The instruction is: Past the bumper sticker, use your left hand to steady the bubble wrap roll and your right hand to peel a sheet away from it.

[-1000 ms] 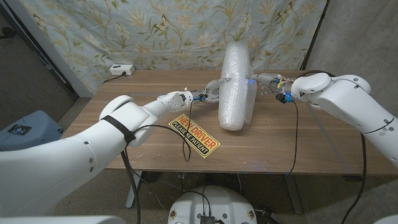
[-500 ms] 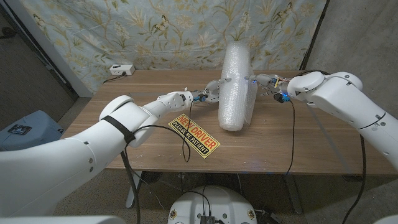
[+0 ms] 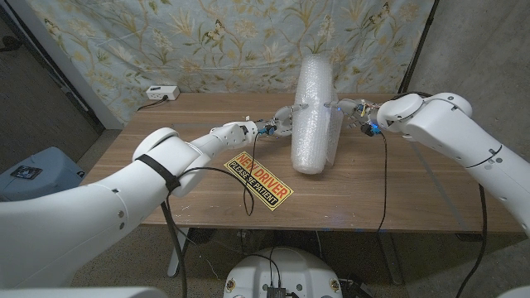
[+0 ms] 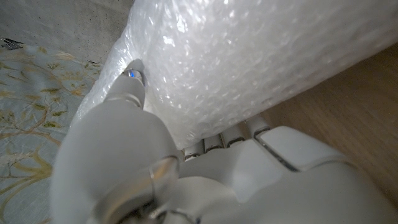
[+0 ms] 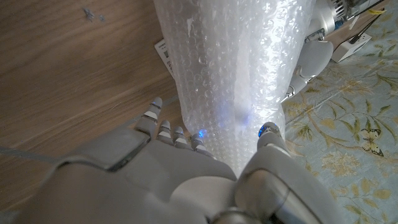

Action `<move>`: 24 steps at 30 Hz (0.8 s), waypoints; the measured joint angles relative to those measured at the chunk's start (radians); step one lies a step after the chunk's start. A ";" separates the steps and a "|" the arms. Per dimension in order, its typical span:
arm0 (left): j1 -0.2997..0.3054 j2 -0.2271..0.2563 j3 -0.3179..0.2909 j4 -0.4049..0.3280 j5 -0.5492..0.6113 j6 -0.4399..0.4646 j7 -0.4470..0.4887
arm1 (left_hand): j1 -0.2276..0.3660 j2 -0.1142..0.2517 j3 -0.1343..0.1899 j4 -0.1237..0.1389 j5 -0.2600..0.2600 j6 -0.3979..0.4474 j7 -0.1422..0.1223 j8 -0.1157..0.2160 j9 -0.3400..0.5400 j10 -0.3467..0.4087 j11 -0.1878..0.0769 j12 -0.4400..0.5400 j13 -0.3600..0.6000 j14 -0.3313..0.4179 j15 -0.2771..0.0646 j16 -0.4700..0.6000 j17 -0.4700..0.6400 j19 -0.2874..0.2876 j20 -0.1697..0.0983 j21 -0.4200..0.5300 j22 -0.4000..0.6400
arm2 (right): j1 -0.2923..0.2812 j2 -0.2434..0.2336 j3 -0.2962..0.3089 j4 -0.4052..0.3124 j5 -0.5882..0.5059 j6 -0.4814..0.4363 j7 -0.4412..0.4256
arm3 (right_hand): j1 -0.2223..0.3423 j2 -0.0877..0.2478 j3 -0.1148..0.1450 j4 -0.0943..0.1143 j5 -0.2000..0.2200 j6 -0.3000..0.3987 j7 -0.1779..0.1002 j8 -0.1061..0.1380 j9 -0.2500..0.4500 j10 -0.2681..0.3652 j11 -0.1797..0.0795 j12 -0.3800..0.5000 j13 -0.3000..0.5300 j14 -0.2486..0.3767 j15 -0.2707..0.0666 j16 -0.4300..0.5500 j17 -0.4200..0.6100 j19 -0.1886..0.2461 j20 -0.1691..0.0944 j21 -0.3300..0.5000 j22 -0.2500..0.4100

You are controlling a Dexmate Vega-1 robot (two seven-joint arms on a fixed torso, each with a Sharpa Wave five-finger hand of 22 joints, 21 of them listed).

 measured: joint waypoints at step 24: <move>0.037 0.030 -0.005 -0.063 -0.019 0.010 -0.031 | 0.005 -0.005 0.000 0.000 0.015 0.003 0.003 0.000 0.000 0.000 0.000 -0.007 0.007 0.000 0.000 0.006 0.007 0.000 0.000 0.004 0.000 | 0.007 0.048 -0.025 0.014 -0.039 -0.055 -0.038 | -0.005 0.005 0.000 0.000 0.000 0.000 0.000 0.000 0.000 0.000 0.000 0.004 0.005 0.000 0.000 0.000 0.000 0.004 -0.004 0.000 0.000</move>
